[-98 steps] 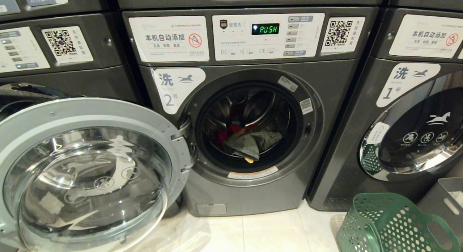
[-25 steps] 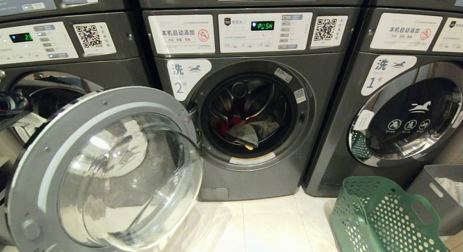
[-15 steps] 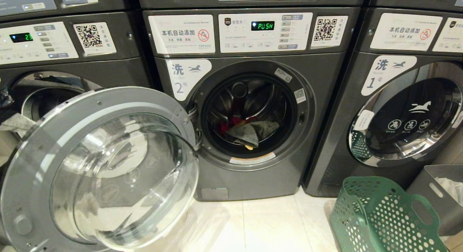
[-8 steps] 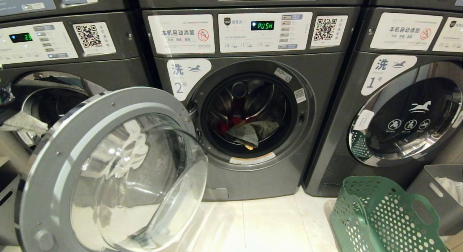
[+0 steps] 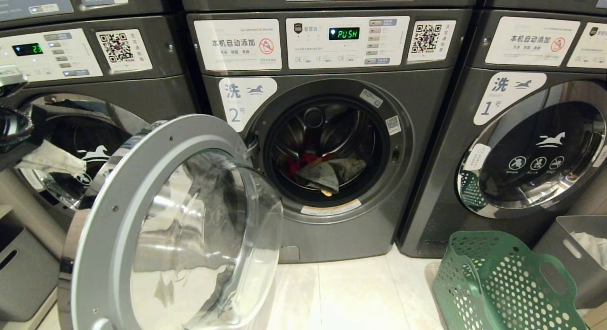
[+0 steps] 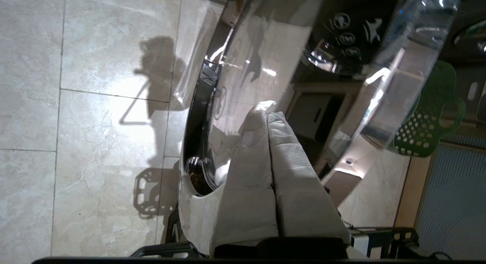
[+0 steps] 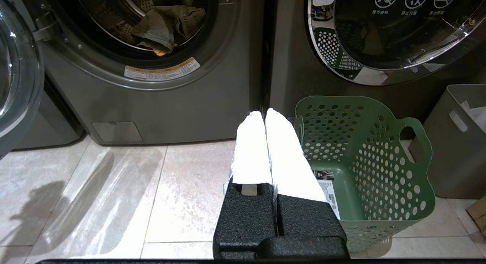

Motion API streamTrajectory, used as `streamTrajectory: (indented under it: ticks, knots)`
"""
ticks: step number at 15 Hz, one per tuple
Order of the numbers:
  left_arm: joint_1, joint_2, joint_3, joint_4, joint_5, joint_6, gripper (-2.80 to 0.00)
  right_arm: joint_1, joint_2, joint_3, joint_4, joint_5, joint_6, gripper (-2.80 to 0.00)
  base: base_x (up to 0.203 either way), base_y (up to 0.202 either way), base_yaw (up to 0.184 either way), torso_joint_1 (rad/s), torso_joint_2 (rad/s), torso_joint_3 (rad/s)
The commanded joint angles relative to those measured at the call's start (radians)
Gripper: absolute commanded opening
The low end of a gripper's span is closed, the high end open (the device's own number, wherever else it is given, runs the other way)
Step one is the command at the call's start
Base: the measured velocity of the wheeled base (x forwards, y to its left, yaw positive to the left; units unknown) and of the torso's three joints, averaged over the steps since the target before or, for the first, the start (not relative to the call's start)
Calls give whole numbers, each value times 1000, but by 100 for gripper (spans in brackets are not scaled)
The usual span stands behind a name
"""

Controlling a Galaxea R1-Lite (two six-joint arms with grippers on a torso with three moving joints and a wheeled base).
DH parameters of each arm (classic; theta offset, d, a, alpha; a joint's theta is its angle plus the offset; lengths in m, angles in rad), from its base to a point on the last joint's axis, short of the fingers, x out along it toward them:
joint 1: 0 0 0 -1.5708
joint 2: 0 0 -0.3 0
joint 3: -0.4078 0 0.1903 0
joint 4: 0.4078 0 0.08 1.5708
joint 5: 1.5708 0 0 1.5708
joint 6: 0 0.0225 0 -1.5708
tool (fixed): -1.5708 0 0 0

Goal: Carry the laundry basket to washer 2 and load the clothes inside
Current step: Close the washing machine door with the left hand

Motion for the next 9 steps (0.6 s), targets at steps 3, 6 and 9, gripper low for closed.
streamTrajectory:
  ticks: [3, 6, 9]
  knots:
    - [-161, -5, 1, 15, 0, -26, -280, 0, 1, 0, -1, 0, 2, -280, 0, 0, 0, 0, 0, 0]
    - [-289, 14, -1, 9, 1, -70, -280, 0, 1, 0, -1, 0, 0, -280, 0, 0, 0, 0, 0, 0]
    - [-390, 55, -5, 5, 1, -92, -280, 0, 1, 0, -1, 0, 2, -280, 0, 0, 0, 0, 0, 0]
